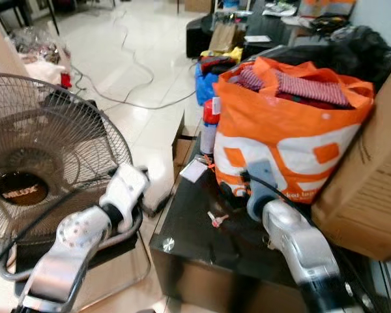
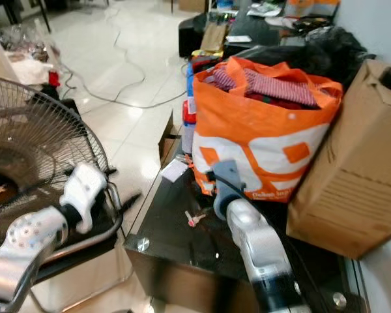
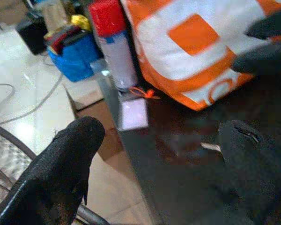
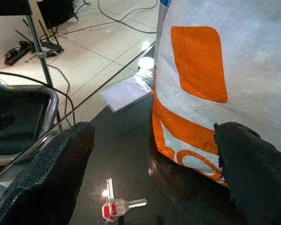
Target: Hang keys on a hook
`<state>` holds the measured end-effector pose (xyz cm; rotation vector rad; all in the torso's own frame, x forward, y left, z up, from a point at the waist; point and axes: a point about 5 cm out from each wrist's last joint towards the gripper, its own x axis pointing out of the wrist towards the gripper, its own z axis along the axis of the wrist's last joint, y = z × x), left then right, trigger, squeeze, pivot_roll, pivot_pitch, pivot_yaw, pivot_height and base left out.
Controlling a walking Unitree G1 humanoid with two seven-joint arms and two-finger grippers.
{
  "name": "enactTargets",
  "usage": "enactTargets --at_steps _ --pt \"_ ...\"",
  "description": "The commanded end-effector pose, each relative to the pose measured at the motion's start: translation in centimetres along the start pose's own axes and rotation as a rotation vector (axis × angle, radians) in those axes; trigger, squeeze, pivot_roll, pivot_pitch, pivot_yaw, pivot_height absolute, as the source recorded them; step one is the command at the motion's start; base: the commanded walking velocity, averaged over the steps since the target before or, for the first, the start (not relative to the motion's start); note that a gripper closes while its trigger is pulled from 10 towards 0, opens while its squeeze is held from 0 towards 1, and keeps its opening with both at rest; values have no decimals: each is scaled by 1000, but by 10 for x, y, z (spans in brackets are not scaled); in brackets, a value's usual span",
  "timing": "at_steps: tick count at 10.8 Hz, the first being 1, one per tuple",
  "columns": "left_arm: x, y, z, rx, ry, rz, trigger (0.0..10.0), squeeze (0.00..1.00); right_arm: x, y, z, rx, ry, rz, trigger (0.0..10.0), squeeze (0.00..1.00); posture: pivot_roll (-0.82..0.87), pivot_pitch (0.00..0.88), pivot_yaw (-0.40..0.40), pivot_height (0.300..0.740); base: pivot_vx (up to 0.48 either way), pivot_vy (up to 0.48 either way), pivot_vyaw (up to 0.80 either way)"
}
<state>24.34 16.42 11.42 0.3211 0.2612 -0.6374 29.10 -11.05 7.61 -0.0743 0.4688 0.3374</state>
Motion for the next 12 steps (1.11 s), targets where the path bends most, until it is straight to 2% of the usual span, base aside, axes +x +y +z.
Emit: enactTargets --at_steps 1,4,5,6,8,9,10,12 --pt "0 -3 -1 6 22 -56 10000 0 11 0 -11 -37 97 14 10000 0 -61 0 -7 740 0 0 0" --pt "-8 -10 -10 16 81 -159 10000 0 27 1 -32 -90 203 40 10000 0 -49 0 -24 740 0 0 0" --pt "-16 -12 -13 24 105 -177 10000 0 34 10 -50 -140 266 84 10000 0 -21 0 -50 740 0 0 0" --pt "-20 -13 -14 20 113 -176 10000 0 36 18 -59 -125 298 113 10000 0 -17 0 -56 740 0 0 0" --pt "-27 -17 -18 6 134 -179 10000 0 36 25 -73 -45 363 117 10000 0 -14 0 -66 740 0 0 0" --pt "-31 -21 -19 -4 142 -187 10000 0 36 26 -79 27 385 90 10000 0 -14 0 -73 740 0 0 0" --pt "-36 -25 -20 -13 152 -192 10000 0 38 32 -83 153 383 76 10000 0 -8 14 -79 740 0 0 0" --pt "-42 -25 -18 -19 157 -183 10000 0 40 40 -85 216 363 64 10000 0 7 42 -86 740 0 0 0"
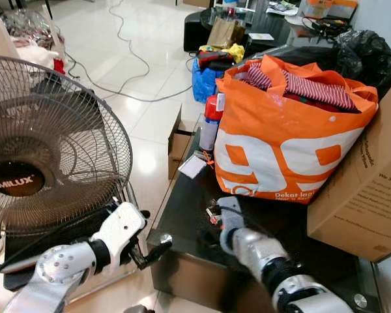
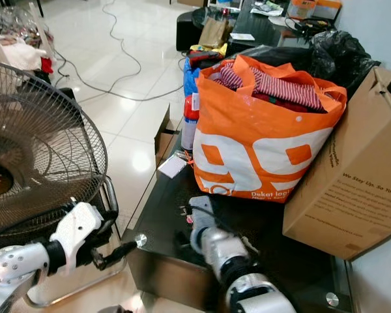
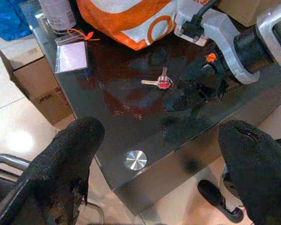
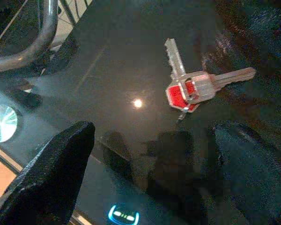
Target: Hang keys on a hook
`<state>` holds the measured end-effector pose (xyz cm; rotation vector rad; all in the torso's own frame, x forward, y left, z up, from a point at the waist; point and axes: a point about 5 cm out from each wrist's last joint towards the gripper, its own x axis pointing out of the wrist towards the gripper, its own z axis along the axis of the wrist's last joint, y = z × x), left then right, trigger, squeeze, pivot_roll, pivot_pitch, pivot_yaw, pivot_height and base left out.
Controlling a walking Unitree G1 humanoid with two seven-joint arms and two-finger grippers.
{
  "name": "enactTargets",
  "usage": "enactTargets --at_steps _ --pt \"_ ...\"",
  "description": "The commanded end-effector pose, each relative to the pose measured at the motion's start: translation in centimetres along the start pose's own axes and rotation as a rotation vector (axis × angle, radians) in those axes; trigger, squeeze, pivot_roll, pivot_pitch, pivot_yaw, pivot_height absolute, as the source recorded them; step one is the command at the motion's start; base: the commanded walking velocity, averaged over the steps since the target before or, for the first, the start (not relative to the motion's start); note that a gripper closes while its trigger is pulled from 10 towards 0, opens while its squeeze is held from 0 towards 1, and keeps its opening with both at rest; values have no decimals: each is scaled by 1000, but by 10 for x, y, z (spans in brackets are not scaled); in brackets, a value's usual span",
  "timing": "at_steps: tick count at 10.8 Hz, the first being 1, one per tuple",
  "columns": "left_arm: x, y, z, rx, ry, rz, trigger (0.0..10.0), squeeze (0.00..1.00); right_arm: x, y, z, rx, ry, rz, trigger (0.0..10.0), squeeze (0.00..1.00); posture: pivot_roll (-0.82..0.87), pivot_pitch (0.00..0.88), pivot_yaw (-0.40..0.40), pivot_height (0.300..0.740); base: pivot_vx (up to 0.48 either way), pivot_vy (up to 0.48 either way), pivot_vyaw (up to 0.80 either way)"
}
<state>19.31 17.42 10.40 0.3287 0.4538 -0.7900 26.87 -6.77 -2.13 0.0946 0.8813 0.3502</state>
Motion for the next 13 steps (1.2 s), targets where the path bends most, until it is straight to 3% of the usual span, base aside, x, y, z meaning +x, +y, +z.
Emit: enactTargets --at_steps 1,3,5,7,8,9,11,12,13 --pt "-5 0 2 -1 1 4 10000 0 0 -4 7 55 -32 -27 10000 0 13 65 -85 740 0 0 0" --pt "-13 1 6 -11 -3 15 10000 0 1 -4 15 226 -125 -63 10000 0 33 95 -76 740 0 0 0" --pt "-19 1 10 -14 -5 23 10000 0 2 1 21 252 -188 -77 10000 0 48 119 -73 740 0 0 0" --pt "-25 -5 9 -38 19 -16 10000 0 4 7 14 194 -166 -94 10000 0 52 136 -74 740 0 0 0" --pt "-27 -9 8 -50 32 -55 10000 0 4 9 13 173 -158 -96 6941 0 51 137 -76 740 0 0 0" --pt "-28 -12 8 -57 41 -81 10000 0 5 11 10 163 -142 -99 4706 0 51 135 -79 740 0 0 0" --pt "-29 -14 9 -66 44 -94 10000 0 6 12 8 184 -135 -86 2196 0 52 132 -77 740 0 0 0" --pt "-29 -14 10 -67 46 -100 10000 0 6 13 8 187 -134 -83 0 0 50 132 -73 740 0 0 0" --pt "-29 -14 10 -67 47 -103 10000 0 6 13 8 188 -133 -81 0 0 49 132 -71 740 0 0 0"
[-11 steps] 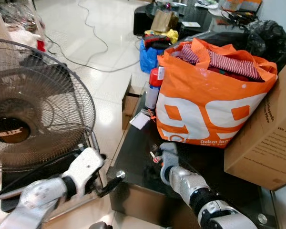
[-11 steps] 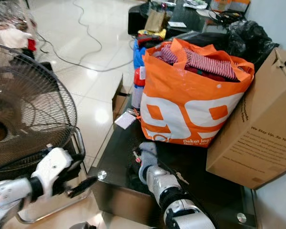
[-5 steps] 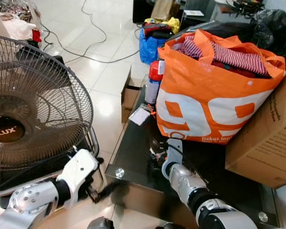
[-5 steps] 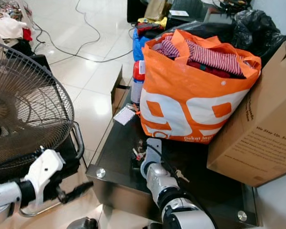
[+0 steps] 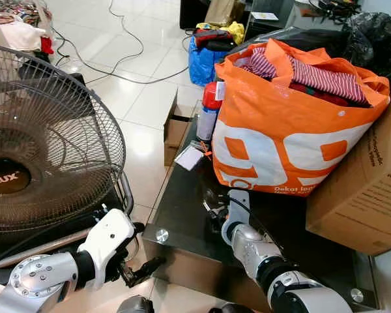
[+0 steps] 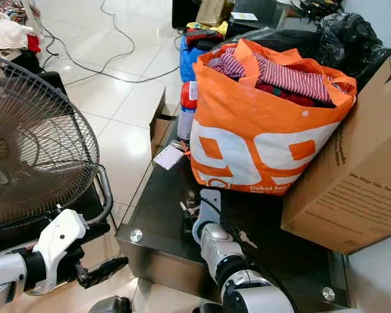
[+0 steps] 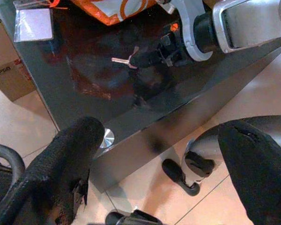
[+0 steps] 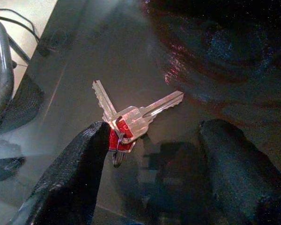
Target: Hang keys on a hook
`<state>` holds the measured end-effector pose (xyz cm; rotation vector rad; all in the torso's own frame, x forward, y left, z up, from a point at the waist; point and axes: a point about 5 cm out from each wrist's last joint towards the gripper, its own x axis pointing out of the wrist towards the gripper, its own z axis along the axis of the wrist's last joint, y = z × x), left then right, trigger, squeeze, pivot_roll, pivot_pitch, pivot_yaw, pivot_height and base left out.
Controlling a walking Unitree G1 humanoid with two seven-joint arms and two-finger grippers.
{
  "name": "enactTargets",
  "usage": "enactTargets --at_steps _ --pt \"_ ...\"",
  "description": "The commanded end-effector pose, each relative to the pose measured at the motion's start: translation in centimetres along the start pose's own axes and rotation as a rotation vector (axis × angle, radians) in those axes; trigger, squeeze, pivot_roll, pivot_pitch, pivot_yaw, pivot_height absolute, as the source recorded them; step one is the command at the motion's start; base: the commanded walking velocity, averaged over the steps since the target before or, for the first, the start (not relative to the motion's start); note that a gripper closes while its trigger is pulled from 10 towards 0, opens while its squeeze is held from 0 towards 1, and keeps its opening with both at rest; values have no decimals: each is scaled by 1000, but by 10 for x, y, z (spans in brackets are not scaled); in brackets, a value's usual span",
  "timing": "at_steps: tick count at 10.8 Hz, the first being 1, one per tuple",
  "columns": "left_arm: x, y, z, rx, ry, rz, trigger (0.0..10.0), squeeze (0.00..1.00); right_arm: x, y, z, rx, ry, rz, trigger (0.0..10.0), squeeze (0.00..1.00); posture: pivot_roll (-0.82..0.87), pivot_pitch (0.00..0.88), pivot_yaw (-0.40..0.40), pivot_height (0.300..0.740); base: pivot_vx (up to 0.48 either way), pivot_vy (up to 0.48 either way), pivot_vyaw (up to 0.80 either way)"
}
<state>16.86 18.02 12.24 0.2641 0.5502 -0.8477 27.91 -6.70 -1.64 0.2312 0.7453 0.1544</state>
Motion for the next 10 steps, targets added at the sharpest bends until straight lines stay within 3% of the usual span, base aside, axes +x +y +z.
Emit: enactTargets --at_steps 1,7,10 --pt "0 -2 3 7 -5 -24 10000 0 0 14 -7 6 43 37 0 0 42 130 -64 740 0 0 0" --pt "4 -3 4 15 -8 -42 10000 0 -1 26 -19 -266 113 156 0 0 35 117 -56 740 0 0 0" --pt "4 -2 5 22 -6 -36 10000 0 -1 24 -17 -275 108 142 0 0 35 116 -56 740 0 0 0"
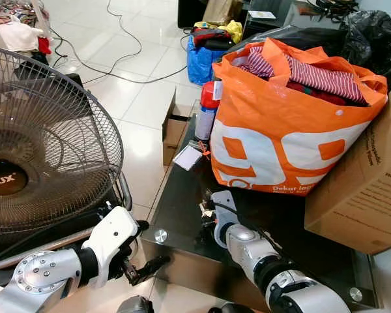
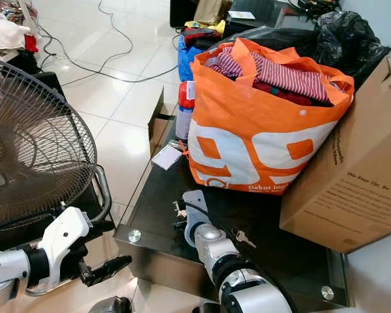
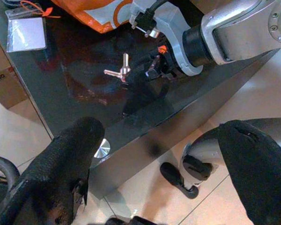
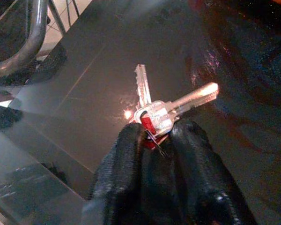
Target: Hang keys on a hook
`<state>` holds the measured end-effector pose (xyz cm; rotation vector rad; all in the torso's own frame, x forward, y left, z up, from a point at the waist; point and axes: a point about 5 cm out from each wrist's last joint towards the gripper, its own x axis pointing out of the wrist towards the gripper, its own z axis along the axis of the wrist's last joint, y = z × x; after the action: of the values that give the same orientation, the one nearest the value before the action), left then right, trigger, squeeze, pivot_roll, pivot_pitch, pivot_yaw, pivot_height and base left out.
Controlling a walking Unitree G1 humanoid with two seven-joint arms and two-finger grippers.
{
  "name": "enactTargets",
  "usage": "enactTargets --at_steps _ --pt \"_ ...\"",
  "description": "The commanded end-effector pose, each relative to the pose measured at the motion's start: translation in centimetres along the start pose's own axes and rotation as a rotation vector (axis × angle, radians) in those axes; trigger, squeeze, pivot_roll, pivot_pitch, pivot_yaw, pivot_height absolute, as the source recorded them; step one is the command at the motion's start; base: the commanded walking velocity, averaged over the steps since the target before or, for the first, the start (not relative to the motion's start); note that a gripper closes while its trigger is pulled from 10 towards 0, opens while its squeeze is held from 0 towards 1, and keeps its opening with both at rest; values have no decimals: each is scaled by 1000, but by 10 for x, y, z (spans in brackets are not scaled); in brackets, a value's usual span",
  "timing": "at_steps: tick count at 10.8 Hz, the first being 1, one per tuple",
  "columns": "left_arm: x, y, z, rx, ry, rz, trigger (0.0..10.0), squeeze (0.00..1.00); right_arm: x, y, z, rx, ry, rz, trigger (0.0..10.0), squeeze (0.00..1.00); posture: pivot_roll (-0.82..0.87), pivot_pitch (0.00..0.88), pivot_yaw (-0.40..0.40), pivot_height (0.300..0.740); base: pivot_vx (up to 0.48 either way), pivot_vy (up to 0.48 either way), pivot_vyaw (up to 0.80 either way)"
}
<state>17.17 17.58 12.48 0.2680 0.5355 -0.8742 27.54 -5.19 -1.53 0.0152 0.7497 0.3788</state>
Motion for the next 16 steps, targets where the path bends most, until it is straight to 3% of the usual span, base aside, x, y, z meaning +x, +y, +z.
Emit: enactTargets --at_steps 1,4,6,9,12,14,15,16 --pt "1 -1 0 7 6 -13 10000 0 1 9 -8 2 49 13 0 0 33 115 -56 740 0 0 0" --pt "4 2 1 15 0 7 10000 0 0 -7 5 10 -14 -95 0 0 30 117 -57 740 0 0 0" --pt "5 3 0 17 0 12 10000 0 0 -12 5 -97 7 -100 0 0 25 118 -56 740 0 0 0" --pt "6 3 -1 20 -2 15 10000 0 -1 -12 16 -187 4 -54 0 0 25 118 -60 740 0 0 0" --pt "6 4 -1 22 -5 22 10000 0 -11 -31 40 -258 -47 -34 0 0 21 110 -62 740 0 0 0" --pt "9 4 0 25 -15 12 10000 0 -16 -44 31 -292 -2 -74 0 0 17 105 -58 740 0 0 0" --pt "10 3 1 27 -15 7 10000 0 -18 -47 27 -306 34 -94 4353 0 19 105 -57 740 0 0 0" --pt "9 2 0 28 -12 1 10000 0 -20 -48 24 -319 64 -101 9843 0 18 104 -56 740 0 0 0"
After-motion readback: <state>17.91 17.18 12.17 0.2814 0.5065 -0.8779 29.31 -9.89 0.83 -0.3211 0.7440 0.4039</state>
